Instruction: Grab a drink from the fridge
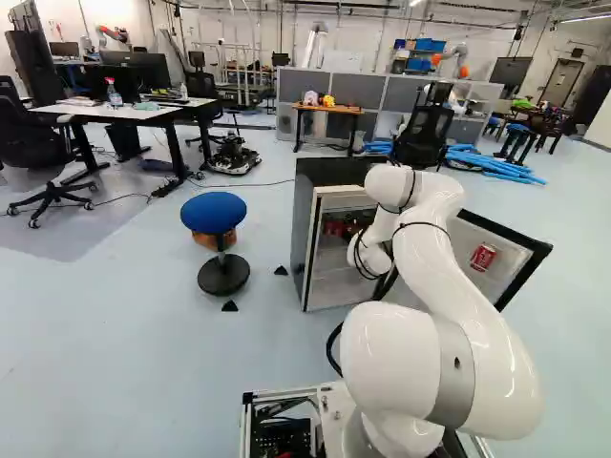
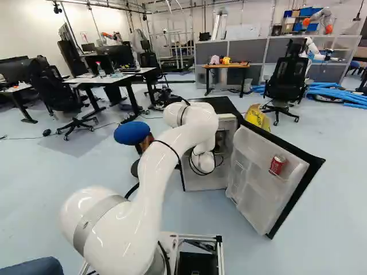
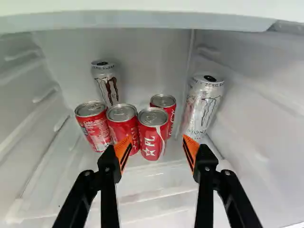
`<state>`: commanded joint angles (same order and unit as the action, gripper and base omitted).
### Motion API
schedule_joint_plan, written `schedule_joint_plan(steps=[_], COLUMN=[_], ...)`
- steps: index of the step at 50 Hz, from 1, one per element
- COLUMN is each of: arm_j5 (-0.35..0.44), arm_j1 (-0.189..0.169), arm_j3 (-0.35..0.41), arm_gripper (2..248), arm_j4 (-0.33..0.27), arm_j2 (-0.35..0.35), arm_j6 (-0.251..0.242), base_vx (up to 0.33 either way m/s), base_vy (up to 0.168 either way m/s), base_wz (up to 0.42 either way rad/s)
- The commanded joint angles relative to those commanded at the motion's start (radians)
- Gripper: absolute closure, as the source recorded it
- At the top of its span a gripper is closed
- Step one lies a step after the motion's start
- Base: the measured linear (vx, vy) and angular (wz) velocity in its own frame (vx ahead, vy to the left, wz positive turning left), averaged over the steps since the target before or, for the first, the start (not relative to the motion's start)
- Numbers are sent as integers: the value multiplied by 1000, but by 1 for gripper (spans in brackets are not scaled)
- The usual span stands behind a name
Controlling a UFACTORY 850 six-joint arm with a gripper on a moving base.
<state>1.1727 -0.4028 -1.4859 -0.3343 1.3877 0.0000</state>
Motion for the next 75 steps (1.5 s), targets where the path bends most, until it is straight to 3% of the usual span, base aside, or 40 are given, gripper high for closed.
schedule_joint_plan(steps=[75], arm_j5=[0], arm_j1=[16], arm_j3=[-136], arm_gripper=[88], arm_j4=[0], arm_j2=[75], arm_j6=[0], base_vx=[0], base_vy=[0], base_wz=[0])
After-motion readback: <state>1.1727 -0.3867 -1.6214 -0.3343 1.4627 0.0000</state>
